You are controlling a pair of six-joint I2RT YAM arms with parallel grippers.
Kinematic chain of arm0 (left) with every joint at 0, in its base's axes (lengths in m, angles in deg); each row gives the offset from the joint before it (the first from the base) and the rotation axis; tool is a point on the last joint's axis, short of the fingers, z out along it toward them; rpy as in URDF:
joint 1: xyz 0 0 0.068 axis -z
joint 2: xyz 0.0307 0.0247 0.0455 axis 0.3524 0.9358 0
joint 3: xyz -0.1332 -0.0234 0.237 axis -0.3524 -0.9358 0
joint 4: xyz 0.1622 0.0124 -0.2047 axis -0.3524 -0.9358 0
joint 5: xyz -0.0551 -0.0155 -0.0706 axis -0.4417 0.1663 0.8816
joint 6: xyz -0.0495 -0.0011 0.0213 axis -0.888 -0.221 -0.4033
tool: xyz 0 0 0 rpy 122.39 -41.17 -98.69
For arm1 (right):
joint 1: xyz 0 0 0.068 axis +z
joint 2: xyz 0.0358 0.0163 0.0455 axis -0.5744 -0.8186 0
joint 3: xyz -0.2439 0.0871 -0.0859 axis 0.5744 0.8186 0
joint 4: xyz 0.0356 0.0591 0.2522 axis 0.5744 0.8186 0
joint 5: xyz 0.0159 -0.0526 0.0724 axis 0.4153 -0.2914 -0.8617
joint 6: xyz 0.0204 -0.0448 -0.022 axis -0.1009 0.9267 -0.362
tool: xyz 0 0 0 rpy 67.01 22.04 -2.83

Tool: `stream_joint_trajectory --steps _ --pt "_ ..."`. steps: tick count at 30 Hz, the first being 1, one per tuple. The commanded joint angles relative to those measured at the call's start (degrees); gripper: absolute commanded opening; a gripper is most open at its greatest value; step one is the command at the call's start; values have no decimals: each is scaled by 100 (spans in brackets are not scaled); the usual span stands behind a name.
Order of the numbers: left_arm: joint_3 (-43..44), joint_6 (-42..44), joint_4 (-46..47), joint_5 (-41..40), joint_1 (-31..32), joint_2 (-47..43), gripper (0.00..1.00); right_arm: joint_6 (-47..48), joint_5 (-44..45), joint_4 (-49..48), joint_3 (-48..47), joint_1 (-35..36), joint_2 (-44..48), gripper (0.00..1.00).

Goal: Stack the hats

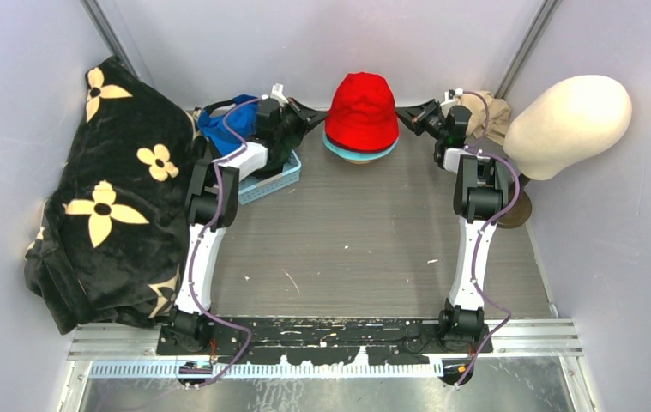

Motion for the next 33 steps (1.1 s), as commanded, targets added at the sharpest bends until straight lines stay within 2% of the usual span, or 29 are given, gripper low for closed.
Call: stream_joint_trajectory --steps 1,6,8,10,12,14,19,22,26,30,33 --pt "-324 491 -288 -178 -102 -386 0 479 268 330 286 -176 246 1" --pt "-494 565 -250 -151 -119 -497 1 519 253 302 338 -176 313 1" --pt "-504 672 -368 -202 -138 -579 8 519 266 319 354 -188 365 2" --pt "-504 855 -665 -307 -152 -715 16 532 286 328 361 -189 430 11" --pt "-486 1076 -1004 -462 -154 -884 25 525 310 325 376 -198 480 26" --pt "-476 1316 -1320 -634 -167 -1082 29 464 350 225 465 -215 552 39" --pt "-836 1504 -1412 -926 -219 -1593 31 5 409 -520 783 -275 707 52" --pt "-1182 1504 -1116 -1021 -229 -1982 31 -183 395 -854 869 -292 750 54" --pt "-1443 1520 -873 -1017 -220 -2416 32 -65 418 -765 903 -287 901 56" --pt "-1296 1528 -772 -738 -217 -2602 32 116 432 -640 894 -273 1012 58" --pt "-1105 1429 -628 -346 -199 -2549 33 -155 384 -1070 913 -272 951 58"
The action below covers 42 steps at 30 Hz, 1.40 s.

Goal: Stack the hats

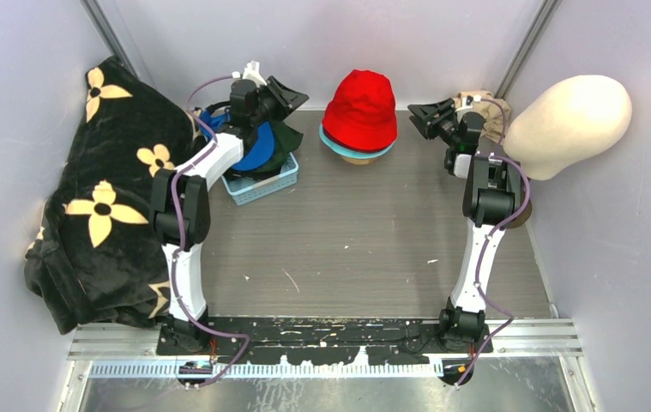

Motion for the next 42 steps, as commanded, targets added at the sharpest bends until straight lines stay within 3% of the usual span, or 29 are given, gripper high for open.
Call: stream_joint_trajectory --steps 1,9,17,25,29,38,42 --pt "372 6 510 549 -4 -203 33 -267 -30 -960 -28 18 364 58" --pt "354 101 538 732 97 -436 33 -972 -348 -2413 -158 70 141 59" --pt "-33 534 281 528 173 -1076 33 -1103 -574 -3234 -295 247 130 62" --pt "-387 709 265 454 223 -1485 33 -2306 -754 -4978 -1096 434 -391 62" --pt "-509 785 251 418 239 -1651 33 -2265 -1010 -5076 -1235 590 -300 62" --pt "-816 986 160 277 282 -2111 33 -1621 -1120 -5038 -494 870 652 63" --pt "-931 1091 81 229 316 -2301 33 -649 -1043 -4288 224 926 1533 63"
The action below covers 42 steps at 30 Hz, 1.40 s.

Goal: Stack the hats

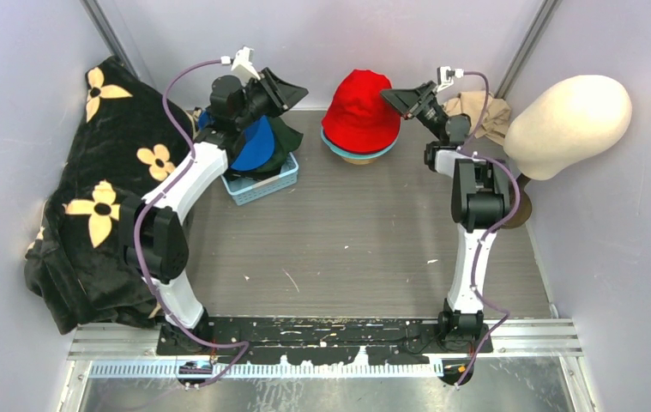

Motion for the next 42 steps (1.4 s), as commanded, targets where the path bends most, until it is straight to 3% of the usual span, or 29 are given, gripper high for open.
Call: stream_joint_trajectory --steps 1,7,10,13,15,20,28,42 --pt "-82 266 96 -104 83 -565 33 1344 -32 0 574 84 1501 63" --pt "-337 438 -47 -204 192 -869 34 3419 511 2564 1219 204 2859 63" --pt "-395 642 -280 -299 326 -1000 34 4752 1033 4592 1047 450 3436 66" --pt "-323 1062 -722 -498 583 -1071 34 6252 2572 6877 676 1003 3921 73" --pt "-128 1511 -1260 -742 843 -1040 36 6624 3654 7683 552 1250 4127 77" --pt "37 2318 -1939 -1366 1424 -771 38 6323 4291 8039 1056 1291 4713 89" --pt "-174 2523 -1289 -1766 1699 -249 39 6573 4667 8573 1551 1306 5321 90" --pt "863 3071 -894 -1928 1755 937 39 6869 4645 8753 1779 1297 5868 91"
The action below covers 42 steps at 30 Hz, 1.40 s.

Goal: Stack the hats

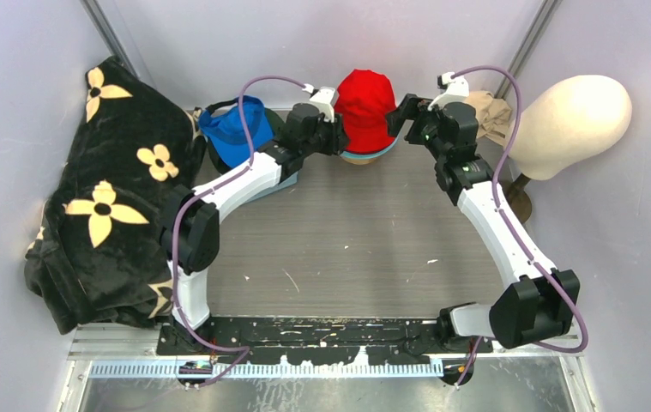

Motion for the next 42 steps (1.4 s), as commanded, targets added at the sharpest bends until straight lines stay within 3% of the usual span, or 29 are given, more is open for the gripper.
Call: stream_joint_trajectory --steps 1,20,38,42 --pt "626 308 579 -102 21 166 39 223 73 -70 -94 8 313 91" --pt "2767 543 715 208 11 1928 41 370 -95 -155 139 -144 393 92" --pt "4204 787 1308 -91 -76 3169 64 335 -211 -340 274 -324 451 92" --pt "4194 686 1352 -41 -164 3156 65 334 -164 -365 292 -320 500 92"
